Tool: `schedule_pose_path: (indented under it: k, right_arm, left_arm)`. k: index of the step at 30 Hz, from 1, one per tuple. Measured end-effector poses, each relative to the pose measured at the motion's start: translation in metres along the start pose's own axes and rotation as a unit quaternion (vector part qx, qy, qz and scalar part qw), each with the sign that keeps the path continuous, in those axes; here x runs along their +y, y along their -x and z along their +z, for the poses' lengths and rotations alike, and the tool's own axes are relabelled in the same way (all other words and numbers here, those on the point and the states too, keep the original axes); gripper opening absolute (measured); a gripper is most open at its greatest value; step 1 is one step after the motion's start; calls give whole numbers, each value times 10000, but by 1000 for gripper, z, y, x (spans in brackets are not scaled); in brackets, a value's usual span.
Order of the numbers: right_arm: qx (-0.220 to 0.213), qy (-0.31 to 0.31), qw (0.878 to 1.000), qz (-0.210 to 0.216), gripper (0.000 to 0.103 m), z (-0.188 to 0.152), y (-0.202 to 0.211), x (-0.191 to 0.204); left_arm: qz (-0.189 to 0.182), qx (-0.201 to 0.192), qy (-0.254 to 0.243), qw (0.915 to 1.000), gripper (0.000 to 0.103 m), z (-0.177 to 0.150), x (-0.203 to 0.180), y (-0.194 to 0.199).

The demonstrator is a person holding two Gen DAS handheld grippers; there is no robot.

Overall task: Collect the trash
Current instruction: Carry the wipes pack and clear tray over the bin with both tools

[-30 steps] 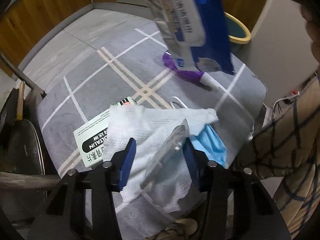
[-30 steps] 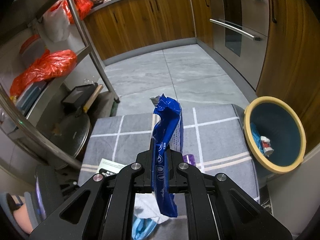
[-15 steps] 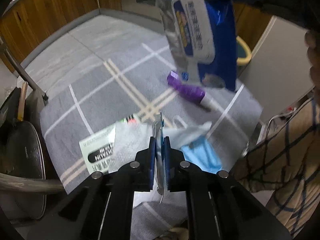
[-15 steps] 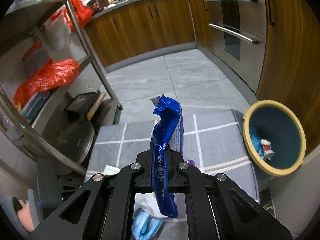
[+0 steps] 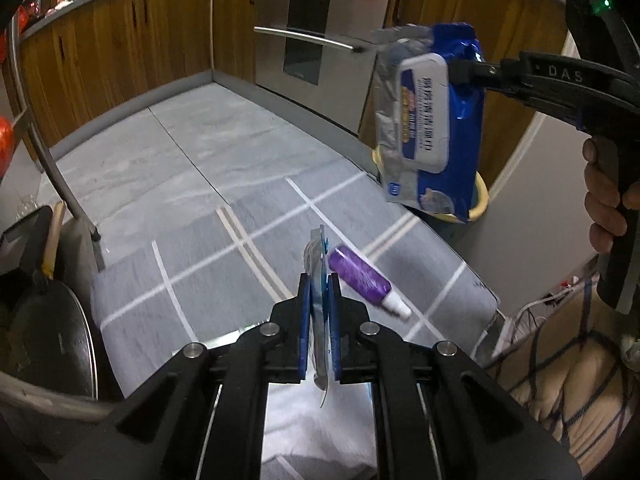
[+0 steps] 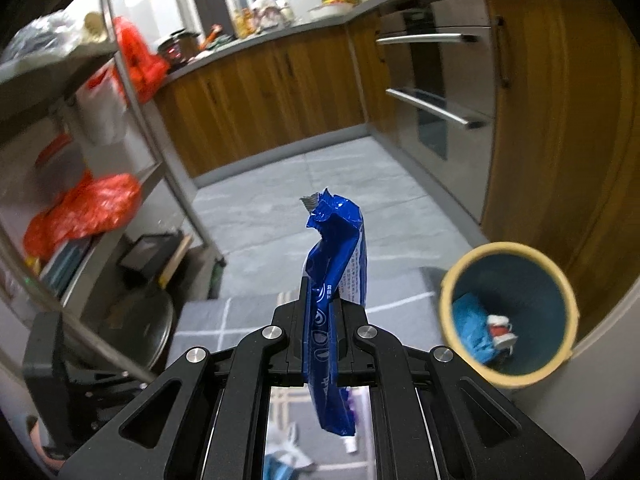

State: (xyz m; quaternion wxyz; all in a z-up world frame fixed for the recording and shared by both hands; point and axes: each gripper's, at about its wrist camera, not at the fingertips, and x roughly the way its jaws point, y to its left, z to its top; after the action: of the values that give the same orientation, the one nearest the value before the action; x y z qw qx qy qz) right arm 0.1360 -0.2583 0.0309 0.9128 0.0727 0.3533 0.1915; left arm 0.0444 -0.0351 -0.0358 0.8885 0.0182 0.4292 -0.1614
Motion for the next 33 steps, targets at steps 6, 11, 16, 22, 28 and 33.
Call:
schedule_pose_path:
  k: [6,11,16,22,28,33]
  right_arm:
    - [23,-362,9987,-355,8,13,-16,-44]
    - [2,-686,9961,-554,8,21,-22,-78]
    - [-16,-842,9930,-826,8,29,-29,-112]
    - [-164,-1062,9866,-1227,8,42,-32,-153]
    - [-230,-1346,9795,-1483,8,44,-32,-193]
    - [-90,-1405,9782,-1524,8,40,-42,-211]
  left_arm:
    - [-70,-7,-56,10000,8,28,-8,-25]
    - [-239,-10,11,9997,8,52,-20,-46]
    - [-342,-101,-186,9992,8,76,-43,-71]
    - [-543,-77,-349,9979,8,106,-77,-107]
    - [-772,-247,-549,9952,8,144,-110,-130]
    - [-844,-220,-706,9937,8,159,-129,-160]
